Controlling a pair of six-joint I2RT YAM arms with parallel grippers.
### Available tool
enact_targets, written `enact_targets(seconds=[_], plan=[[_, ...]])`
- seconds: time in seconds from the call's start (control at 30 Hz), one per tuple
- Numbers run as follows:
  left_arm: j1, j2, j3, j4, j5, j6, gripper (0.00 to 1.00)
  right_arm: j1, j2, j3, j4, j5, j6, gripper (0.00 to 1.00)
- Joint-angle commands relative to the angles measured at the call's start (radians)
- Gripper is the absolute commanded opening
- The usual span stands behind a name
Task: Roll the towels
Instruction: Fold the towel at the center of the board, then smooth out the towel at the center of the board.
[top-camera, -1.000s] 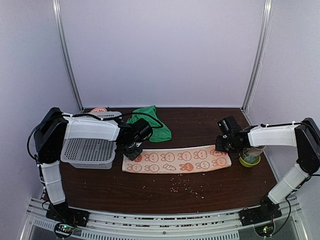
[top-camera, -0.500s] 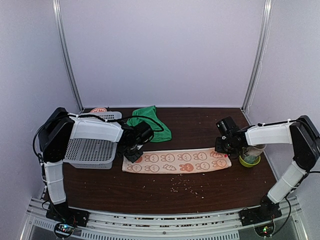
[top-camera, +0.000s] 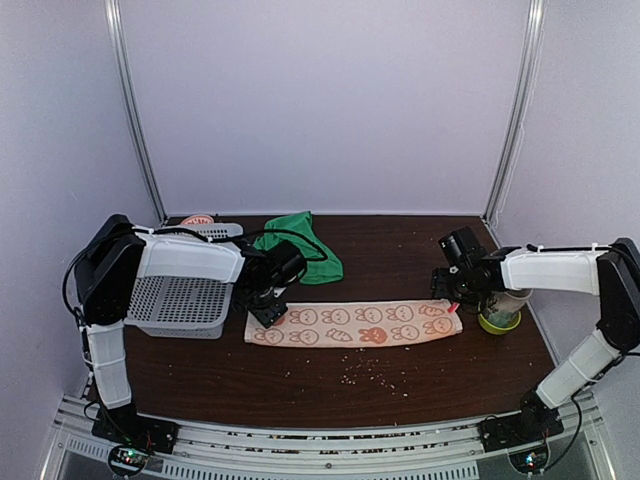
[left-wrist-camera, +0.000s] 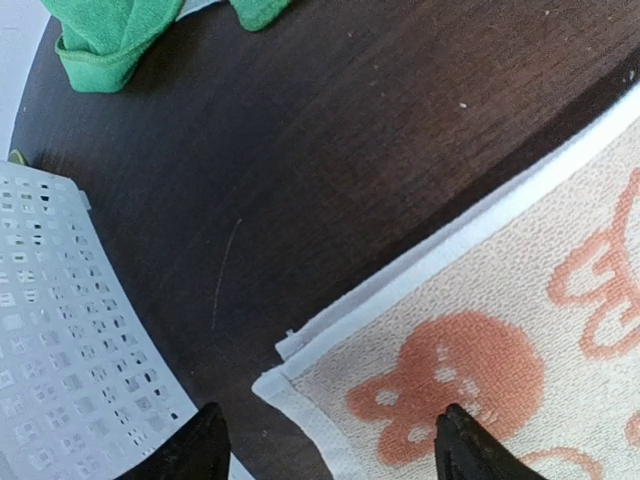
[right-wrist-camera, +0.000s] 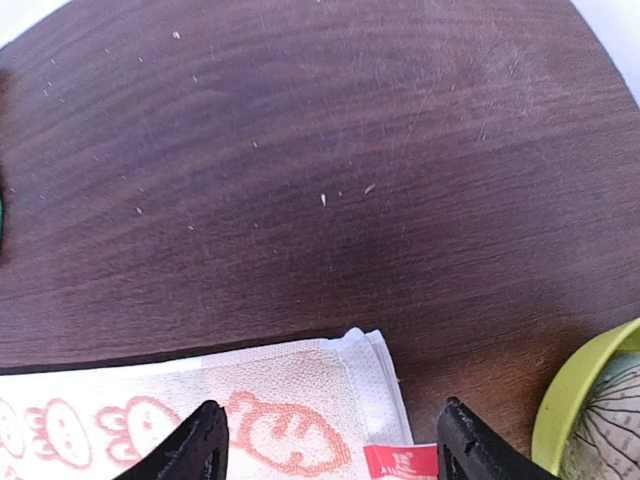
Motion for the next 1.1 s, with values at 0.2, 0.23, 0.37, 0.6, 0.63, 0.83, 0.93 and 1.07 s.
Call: enact_targets(seconds=[0.2, 0.23, 0.37, 0.6, 0.63, 0.83, 0.93, 1.07], plan=[[-0.014, -0.257, 0.081, -0.023, 0.092, -0.052, 0.79, 0.069, -0.199, 0.05, -0.042, -0.116, -0.04, 0.71], [-0.02, -0.273, 0.083, -0.014, 0.113, -0.061, 0.79, 0.085, -0.204, 0.048, -0.048, -0.128, -0.036, 0.7], [-0.047, -0.299, 0.043, 0.059, 0.206, -0.099, 0.75, 0.152, -0.213, -0.016, 0.0, -0.154, 0.0, 0.65], [-0.069, -0.226, -0.069, 0.18, 0.3, -0.193, 0.48, 0.212, -0.17, -0.099, 0.035, -0.134, 0.065, 0.53], [-0.07, -0.209, -0.084, 0.191, 0.302, -0.204, 0.46, 0.212, -0.159, -0.103, 0.03, -0.124, 0.073, 0.53], [-0.069, -0.161, -0.153, 0.191, 0.258, -0.249, 0.42, 0.212, -0.108, -0.122, -0.007, -0.077, 0.11, 0.49], [-0.07, -0.147, -0.178, 0.191, 0.247, -0.258, 0.42, 0.212, -0.088, -0.128, -0.03, -0.057, 0.129, 0.49], [-0.069, -0.123, -0.204, 0.197, 0.241, -0.264, 0.43, 0.209, -0.07, -0.15, -0.04, -0.041, 0.159, 0.5]])
